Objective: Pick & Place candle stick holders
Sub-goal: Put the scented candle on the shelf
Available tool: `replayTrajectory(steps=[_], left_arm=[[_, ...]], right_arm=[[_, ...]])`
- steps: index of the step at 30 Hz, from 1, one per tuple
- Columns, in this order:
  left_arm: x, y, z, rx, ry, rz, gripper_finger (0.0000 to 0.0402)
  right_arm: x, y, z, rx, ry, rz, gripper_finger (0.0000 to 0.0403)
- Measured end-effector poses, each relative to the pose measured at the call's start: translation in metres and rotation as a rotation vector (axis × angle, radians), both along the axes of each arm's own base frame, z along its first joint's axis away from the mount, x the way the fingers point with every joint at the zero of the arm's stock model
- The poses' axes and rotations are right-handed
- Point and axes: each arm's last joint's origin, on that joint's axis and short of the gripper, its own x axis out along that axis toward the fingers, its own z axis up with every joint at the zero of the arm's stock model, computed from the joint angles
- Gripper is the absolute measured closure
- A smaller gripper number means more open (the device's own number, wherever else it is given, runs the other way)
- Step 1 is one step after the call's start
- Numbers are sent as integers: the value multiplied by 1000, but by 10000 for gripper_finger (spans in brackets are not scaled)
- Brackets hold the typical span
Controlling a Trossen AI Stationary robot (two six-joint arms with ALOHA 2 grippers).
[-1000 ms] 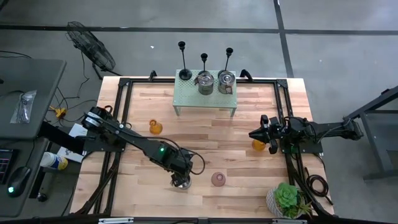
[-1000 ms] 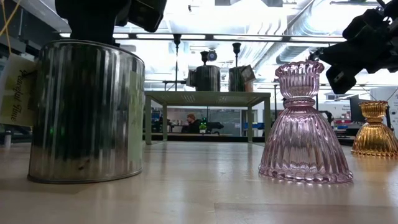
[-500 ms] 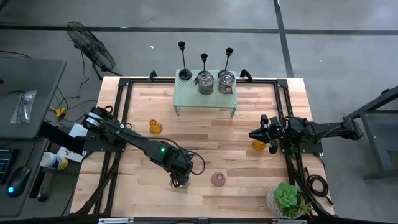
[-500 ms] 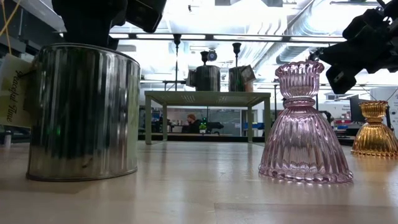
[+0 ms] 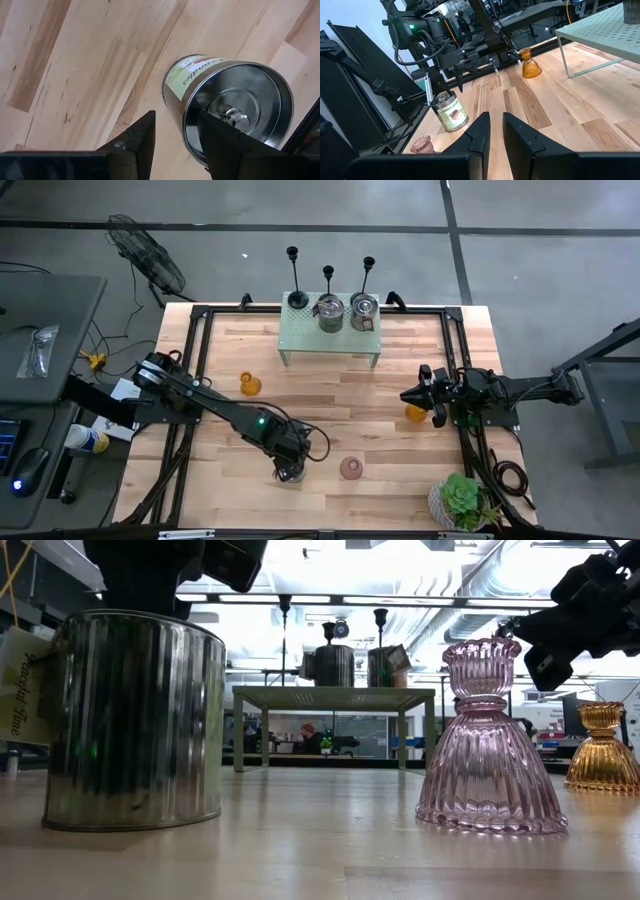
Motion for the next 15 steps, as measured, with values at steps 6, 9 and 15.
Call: replayTrajectory(steps=[6,9,15], left_arm=[[0,0,-1,0,3,7,262],[-1,0,-1,0,4,7,262],[0,0,-1,-2,3,15,273]], right_arm=[[0,0,0,0,0,0,359],[0,0,0,0,0,0,359],[0,0,0,0,0,0,359]])
